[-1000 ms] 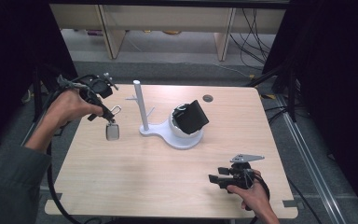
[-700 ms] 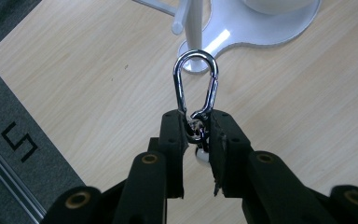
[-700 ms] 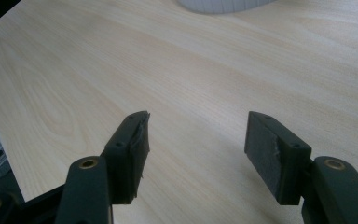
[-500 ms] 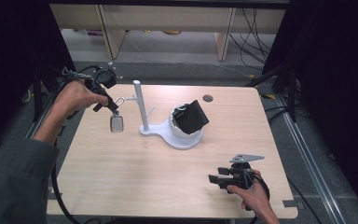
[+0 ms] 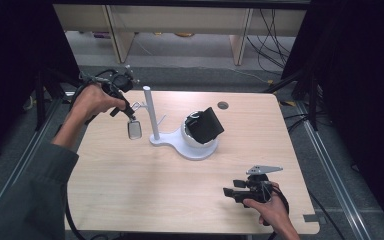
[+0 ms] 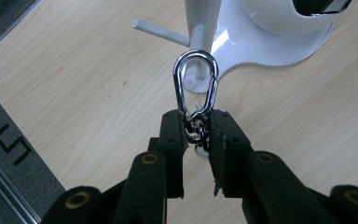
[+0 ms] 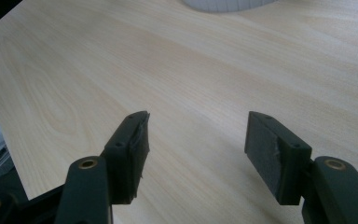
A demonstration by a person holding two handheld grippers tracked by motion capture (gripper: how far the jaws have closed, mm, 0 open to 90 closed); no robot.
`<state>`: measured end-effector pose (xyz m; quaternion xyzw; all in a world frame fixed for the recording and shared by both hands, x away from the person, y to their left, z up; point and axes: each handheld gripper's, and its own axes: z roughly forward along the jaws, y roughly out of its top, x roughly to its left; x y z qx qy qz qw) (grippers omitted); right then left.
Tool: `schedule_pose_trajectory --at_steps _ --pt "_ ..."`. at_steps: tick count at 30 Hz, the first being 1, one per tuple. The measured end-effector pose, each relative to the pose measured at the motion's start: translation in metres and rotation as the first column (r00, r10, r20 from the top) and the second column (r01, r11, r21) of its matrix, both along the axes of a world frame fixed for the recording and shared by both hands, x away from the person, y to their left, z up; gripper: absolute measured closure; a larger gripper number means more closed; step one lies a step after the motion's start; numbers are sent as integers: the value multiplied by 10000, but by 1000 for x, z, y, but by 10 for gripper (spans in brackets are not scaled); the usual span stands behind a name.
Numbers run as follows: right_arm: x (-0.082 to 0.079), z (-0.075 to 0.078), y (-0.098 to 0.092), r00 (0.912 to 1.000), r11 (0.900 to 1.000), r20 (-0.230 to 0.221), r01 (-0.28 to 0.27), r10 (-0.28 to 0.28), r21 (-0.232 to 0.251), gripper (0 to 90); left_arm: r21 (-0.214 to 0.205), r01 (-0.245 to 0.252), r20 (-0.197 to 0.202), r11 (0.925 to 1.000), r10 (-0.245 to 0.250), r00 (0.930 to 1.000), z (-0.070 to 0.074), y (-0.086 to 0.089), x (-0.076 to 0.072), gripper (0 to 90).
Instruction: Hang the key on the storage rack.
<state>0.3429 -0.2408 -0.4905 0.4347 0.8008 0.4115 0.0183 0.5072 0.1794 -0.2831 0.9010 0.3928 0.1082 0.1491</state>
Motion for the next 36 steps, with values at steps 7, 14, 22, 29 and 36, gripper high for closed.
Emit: schedule_pose_trajectory --at_steps 7,14,22,29,36 --pt "0 0 -1 10000 10000 72 63 -63 -3 404 3 -44 44 10000 44 10000 -4 0 4 751" --pt "1 -1 0 10000 9997 -45 -76 76 213 404 -33 -69 2 10000 69 10000 -6 -2 6 751" --pt "1 -1 0 10000 9997 8 -92 92 207 404 -17 -102 -93 9999 101 9999 -8 -4 8 750" --pt "1 -1 0 10000 9998 -9 -99 99 199 404 1 -73 2 10000 73 10000 -12 -6 11 749" --pt "1 -1 0 9999 9998 -11 -100 100 193 402 152 -50 -56 9999 51 10000 -16 -10 15 747"
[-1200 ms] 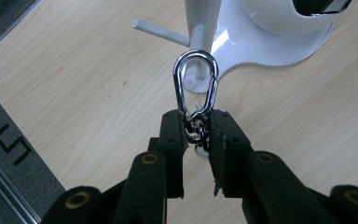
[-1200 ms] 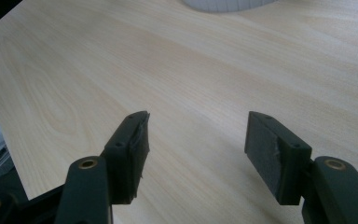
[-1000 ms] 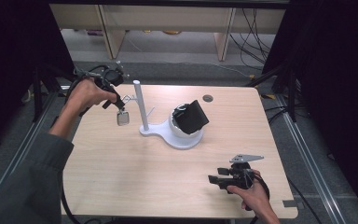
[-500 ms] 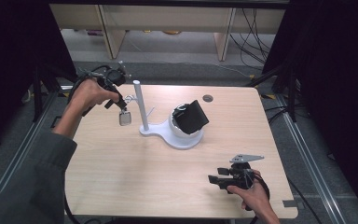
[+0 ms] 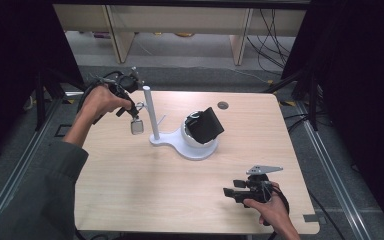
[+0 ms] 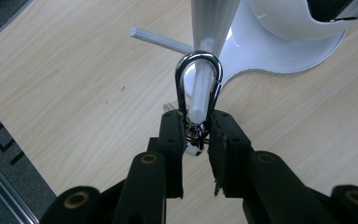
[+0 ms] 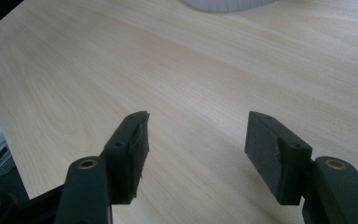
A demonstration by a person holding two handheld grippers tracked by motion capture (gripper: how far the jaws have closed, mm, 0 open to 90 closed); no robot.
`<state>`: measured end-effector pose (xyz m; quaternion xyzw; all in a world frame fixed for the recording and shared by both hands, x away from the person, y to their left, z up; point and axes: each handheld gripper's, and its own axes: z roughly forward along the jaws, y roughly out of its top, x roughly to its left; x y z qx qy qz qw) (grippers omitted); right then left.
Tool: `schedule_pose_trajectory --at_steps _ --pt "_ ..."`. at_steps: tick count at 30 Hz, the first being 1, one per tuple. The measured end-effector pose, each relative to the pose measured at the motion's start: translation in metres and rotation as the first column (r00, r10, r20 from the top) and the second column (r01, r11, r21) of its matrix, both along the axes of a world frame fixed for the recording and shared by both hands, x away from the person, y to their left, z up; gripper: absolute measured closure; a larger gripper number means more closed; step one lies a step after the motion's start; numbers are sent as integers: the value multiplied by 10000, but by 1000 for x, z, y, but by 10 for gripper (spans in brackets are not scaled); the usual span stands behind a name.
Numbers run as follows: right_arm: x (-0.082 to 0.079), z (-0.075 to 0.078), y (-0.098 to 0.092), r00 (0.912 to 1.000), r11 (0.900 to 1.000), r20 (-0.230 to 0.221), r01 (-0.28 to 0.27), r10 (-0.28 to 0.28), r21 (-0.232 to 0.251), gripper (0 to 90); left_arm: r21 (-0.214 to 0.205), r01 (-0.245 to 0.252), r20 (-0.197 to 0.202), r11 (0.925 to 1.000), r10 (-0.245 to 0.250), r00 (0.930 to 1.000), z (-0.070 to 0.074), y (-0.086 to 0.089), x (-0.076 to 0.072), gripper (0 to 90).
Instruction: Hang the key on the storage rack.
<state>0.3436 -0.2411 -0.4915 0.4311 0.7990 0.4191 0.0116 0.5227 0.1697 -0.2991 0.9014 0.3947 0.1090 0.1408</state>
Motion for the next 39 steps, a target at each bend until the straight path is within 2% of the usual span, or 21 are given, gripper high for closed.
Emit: schedule_pose_trajectory --at_steps 4,7,9,17,20,22,24,25,26,31,38,39 --pt "0 1 -1 10000 9998 20 83 -82 -206 402 118 -15 38 9999 15 10000 -2 -1 0 739" --pt "-1 1 -1 10000 9998 24 80 -79 -189 402 52 -17 101 10000 17 9999 0 1 0 706" --pt "-1 1 -1 9999 9997 68 153 -151 -170 402 -133 -95 279 9999 99 9996 2 4 -1 688" --pt "-1 1 0 10000 9998 -29 57 -57 -194 401 -226 60 132 9997 -57 9999 8 11 -10 623" --pt "-1 1 0 10000 9997 -52 73 -74 -213 400 -810 -187 -4 9965 188 9998 6 16 -12 547" --pt "-1 1 0 10000 9998 -1 68 -68 -198 401 -751 -198 -41 9970 196 9998 2 20 -13 514" --pt "-1 1 0 10000 9998 22 72 -71 -190 400 -936 -167 -93 9955 159 9998 -1 25 -15 454" --pt "0 1 0 10000 9997 8 83 -83 -216 399 -1322 -246 -125 9909 232 9997 -3 30 -15 441" --pt "0 1 0 9999 9997 -9 112 -112 -229 399 -1398 -265 -91 9898 255 9996 -4 32 -16 437" --pt "0 0 0 10000 10000 -18 44 -44 18 399 -1541 -393 -11 9873 396 9992 -9 47 -22 397" --pt "0 1 0 9999 9998 0 151 -151 -148 398 -1931 -444 108 9802 474 9988 -16 59 -36 366" --pt "-1 1 1 9999 9999 10 105 -105 -136 398 -1847 -333 -8 9822 338 9994 -17 61 -37 365"
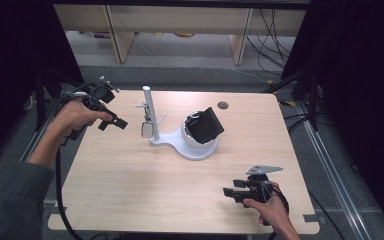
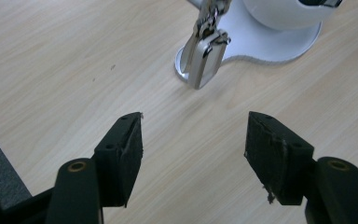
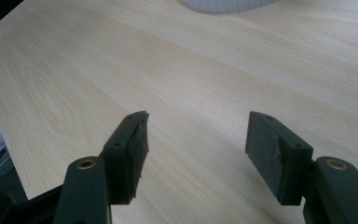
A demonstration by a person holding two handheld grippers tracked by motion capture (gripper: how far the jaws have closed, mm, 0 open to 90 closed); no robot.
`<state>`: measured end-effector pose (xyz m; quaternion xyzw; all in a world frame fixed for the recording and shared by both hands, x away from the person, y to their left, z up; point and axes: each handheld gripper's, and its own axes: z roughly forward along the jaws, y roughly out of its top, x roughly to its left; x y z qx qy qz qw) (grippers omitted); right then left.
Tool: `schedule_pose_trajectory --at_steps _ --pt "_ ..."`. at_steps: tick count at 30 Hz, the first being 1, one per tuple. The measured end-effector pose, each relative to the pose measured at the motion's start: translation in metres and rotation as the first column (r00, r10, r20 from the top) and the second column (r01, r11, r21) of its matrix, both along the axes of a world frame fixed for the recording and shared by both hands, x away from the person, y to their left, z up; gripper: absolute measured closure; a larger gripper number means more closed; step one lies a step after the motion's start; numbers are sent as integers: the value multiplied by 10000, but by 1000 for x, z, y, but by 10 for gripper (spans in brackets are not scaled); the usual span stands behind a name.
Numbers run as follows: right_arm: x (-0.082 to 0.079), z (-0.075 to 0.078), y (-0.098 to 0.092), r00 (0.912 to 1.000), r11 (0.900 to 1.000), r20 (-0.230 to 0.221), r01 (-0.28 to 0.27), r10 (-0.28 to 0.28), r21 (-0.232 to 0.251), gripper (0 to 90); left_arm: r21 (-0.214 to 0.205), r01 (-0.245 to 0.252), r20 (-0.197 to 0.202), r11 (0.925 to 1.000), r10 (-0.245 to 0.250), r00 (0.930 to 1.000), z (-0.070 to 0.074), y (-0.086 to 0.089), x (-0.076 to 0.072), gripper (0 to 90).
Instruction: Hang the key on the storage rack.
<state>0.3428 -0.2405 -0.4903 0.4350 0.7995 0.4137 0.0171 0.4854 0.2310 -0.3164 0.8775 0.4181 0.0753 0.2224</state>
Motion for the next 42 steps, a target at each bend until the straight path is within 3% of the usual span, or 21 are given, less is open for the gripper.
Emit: schedule_pose_trajectory --at_steps 6,9,10,13,15,16,18,19,22,23,24,27,31,32,39,42 --pt "1 -1 -1 9999 9999 100 -1 0 123 396 -276 6 119 9996 -3 9999 -10 6 -12 342" --pt "0 0 -1 9998 9998 -138 148 -146 140 395 -329 17 140 9995 -12 9999 -16 9 -19 331" --pt "1 0 -2 9999 10000 105 27 -27 35 395 -267 131 149 9996 -127 9998 -18 10 -21 326" --pt "1 0 -3 9998 10000 173 73 -72 -26 394 -304 162 61 9994 -160 9999 -24 10 -29 310" --pt "0 -1 -2 9997 10000 214 86 -86 10 393 -379 254 124 9990 -249 9996 -28 10 -35 304" --pt "0 -1 -1 9999 9997 13 104 -104 236 393 -444 363 53 9984 -361 9993 -29 10 -38 303" --pt "0 -1 -2 9998 10000 188 30 -28 -62 393 -555 433 94 9975 -428 9990 -33 10 -45 295" --pt "-1 0 0 10000 9999 -27 86 -85 84 393 -580 480 94 9972 -475 9988 -34 9 -47 294" --pt "-1 -1 0 9999 9999 -62 79 -78 76 392 -690 439 183 9967 -427 9989 -40 7 -56 289" --pt "1 -1 -2 9998 10000 181 3 -2 -87 392 -639 511 158 9966 -502 9986 -42 7 -58 288" --pt "0 -2 0 10000 9998 -1 68 -68 195 392 -614 615 106 9962 -610 9981 -43 7 -59 287" --pt "2 -1 -2 9998 9997 80 182 -181 -149 391 -807 519 253 9954 -500 9984 -47 5 -64 285" --pt "2 -1 0 10000 10000 42 41 -41 -37 390 -869 620 443 9943 -583 9973 -51 4 -71 272" --pt "0 -1 1 9997 9999 -182 169 -169 15 390 -880 697 414 9937 -663 9969 -52 3 -74 264" --pt "2 -1 1 9999 9998 128 16 -13 -177 386 -957 1088 653 9894 -1028 9926 -62 -7 -92 228" --pt "1 -2 4 10000 10000 21 48 -48 49 385 -967 1261 691 9873 -1197 9904 -68 -12 -98 211"
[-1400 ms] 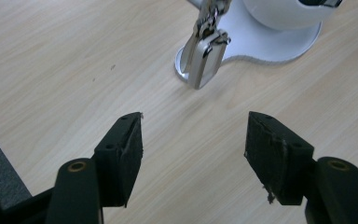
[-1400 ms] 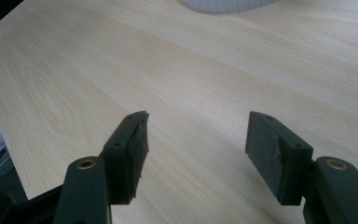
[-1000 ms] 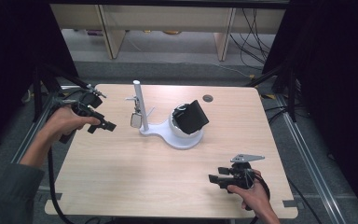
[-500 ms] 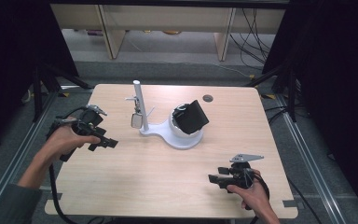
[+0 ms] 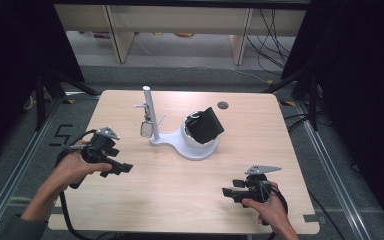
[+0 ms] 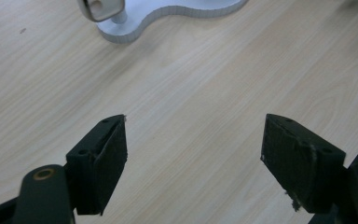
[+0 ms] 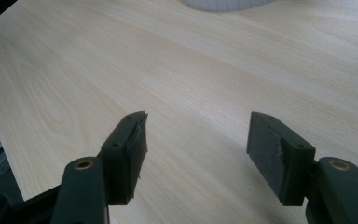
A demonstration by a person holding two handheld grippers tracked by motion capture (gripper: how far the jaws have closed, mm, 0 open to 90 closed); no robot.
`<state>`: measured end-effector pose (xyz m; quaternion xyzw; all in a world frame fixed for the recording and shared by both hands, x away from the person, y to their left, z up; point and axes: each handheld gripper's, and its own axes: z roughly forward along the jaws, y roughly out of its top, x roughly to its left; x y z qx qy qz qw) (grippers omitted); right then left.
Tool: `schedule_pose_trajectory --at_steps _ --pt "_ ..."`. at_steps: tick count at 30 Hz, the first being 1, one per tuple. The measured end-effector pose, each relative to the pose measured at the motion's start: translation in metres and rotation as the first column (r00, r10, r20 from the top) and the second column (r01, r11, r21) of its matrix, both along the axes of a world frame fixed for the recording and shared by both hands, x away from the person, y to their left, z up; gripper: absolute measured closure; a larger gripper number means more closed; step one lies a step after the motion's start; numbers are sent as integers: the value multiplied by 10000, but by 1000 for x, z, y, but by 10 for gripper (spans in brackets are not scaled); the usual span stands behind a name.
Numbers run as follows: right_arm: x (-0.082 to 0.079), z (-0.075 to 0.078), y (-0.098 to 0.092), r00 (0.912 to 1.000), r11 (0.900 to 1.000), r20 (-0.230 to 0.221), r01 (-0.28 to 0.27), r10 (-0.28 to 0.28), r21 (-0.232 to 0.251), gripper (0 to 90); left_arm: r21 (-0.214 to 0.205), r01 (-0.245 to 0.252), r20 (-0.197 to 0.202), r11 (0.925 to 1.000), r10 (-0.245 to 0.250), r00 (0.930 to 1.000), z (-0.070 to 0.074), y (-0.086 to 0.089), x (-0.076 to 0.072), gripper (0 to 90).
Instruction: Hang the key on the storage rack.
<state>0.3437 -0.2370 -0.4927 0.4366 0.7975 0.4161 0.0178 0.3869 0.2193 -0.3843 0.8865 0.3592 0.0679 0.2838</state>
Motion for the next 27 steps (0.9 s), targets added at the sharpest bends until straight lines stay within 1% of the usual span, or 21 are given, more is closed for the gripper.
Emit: schedule_pose_trajectory --at_steps 1,2,3,4,5,8,11,12,15,16,17,18,19,20,21,22,23,24,25,26,27 --pt "0 1 0 9999 9998 131 -23 26 -192 385 11 37 -41 10000 -37 10000 -2 -2 -3 210" --pt "0 1 0 9998 9998 182 8 -4 -186 384 -32 81 2 10000 -81 10000 -5 -3 -5 210" --pt "-1 1 2 9999 9999 -100 -2 3 103 385 -12 48 -48 10000 -48 10000 -6 -5 -8 210" --pt "-2 1 2 9999 9999 -131 14 -12 112 384 20 197 -57 9998 -197 9998 -9 -7 -11 210" --pt "-1 2 1 10000 9999 30 -18 18 -153 384 -42 217 -1 9998 -217 9998 -11 -9 -13 210" --pt "-2 2 2 9999 9999 -95 32 -33 -130 383 21 381 -34 9993 -381 9993 -17 -13 -18 208" --pt "-1 2 1 9999 10000 -103 15 -15 -76 382 -112 487 188 9988 -485 9986 -22 -16 -23 209" --pt "-1 2 1 10000 10000 -88 21 -22 -66 381 -92 501 161 9987 -499 9986 -23 -17 -25 208" --pt "-1 2 1 10000 10000 -93 32 -33 -74 378 -137 586 337 9982 -581 9977 -28 -19 -30 208" --pt "-1 2 1 9999 10000 -100 28 -29 -72 377 -80 614 451 9981 -610 9971 -30 -21 -32 207" --pt "-1 1 2 10000 10000 -100 -4 5 51 374 -72 639 483 9979 -634 9968 -33 -22 -34 206" --pt "-1 1 2 10000 10000 -91 6 -6 17 373 -47 678 506 9977 -675 9964 -34 -23 -36 206" --pt "-2 2 2 10000 9999 -75 39 -40 -105 372 -127 685 677 9976 -675 9954 -37 -24 -38 205" --pt "-1 2 2 10000 9999 -79 39 -40 -95 369 -19 742 703 9972 -739 9948 -40 -25 -41 205" --pt "-1 1 2 10000 10000 -87 24 -24 26 365 -140 747 769 9971 -734 9943 -43 -27 -43 204" --pt "-1 1 2 10000 10000 -81 24 -24 29 363 -99 827 726 9965 -817 9940 -46 -28 -46 202" --pt "-2 2 2 9999 9999 -62 78 -79 -116 360 -77 937 764 9956 -928 9927 -48 -29 -48 200" --pt "-2 2 2 10000 9999 -65 51 -51 -117 354 -69 1025 850 9947 -1016 9912 -52 -31 -51 201" --pt "-2 1 3 9999 10000 -117 32 -32 32 347 -62 1031 885 9947 -1021 9908 -54 -32 -53 201" --pt "-2 1 3 9999 10000 -106 28 -28 25 340 -81 1006 962 9949 -994 9904 -58 -34 -55 201" --pt "-2 2 3 10000 9999 -55 9 -10 -131 329 -101 1057 963 9943 -1043 9899 -61 -36 -57 200"
